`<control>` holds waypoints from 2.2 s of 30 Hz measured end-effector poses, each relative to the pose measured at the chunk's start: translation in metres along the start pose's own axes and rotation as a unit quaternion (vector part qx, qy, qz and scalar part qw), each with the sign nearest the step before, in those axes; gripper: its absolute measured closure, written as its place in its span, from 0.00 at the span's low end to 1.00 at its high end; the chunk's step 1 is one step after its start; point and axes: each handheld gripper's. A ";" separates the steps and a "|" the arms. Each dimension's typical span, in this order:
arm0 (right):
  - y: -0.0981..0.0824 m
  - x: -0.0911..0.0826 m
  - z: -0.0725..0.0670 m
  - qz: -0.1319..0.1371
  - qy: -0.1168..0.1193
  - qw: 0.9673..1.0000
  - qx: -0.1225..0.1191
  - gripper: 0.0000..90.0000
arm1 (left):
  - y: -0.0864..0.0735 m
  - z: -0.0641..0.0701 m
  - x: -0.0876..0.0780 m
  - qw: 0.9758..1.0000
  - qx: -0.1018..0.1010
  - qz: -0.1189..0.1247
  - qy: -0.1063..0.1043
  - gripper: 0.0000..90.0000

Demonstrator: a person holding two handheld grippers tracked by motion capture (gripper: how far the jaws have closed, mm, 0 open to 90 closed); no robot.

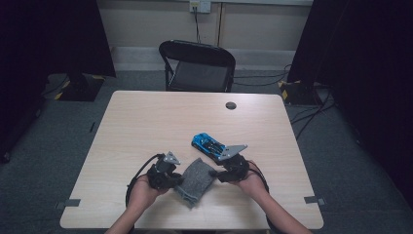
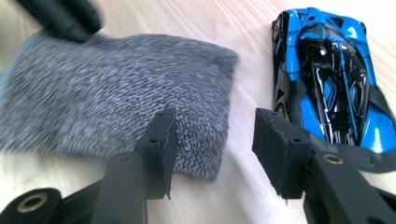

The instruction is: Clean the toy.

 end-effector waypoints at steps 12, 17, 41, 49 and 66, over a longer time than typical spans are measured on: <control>0.000 -0.007 0.009 0.007 -0.008 1.000 0.014 0.54 | 0.019 0.035 0.027 0.998 0.025 0.013 -0.055 0.86; 0.002 -0.014 0.013 0.015 -0.010 1.000 0.019 0.51 | 0.035 0.045 0.041 0.997 0.029 0.026 -0.071 0.84; -0.021 0.006 -0.022 -0.014 -0.017 0.999 0.023 0.32 | 0.028 0.004 0.009 0.998 -0.002 0.062 0.033 0.50; -0.025 0.008 -0.022 -0.010 -0.017 1.000 0.004 0.67 | 0.040 -0.017 0.010 0.995 -0.012 0.083 0.057 0.35; -0.034 -0.028 -0.001 -0.003 -0.008 0.999 0.051 0.79 | 0.079 -0.047 0.026 0.994 0.005 0.103 0.036 0.22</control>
Point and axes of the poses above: each handheld gripper's, and its own axes: x roughly forward along the jaws, y roughly out of its top, z roughly to its right, and after that the axes turned 8 degrees about x, right-handed
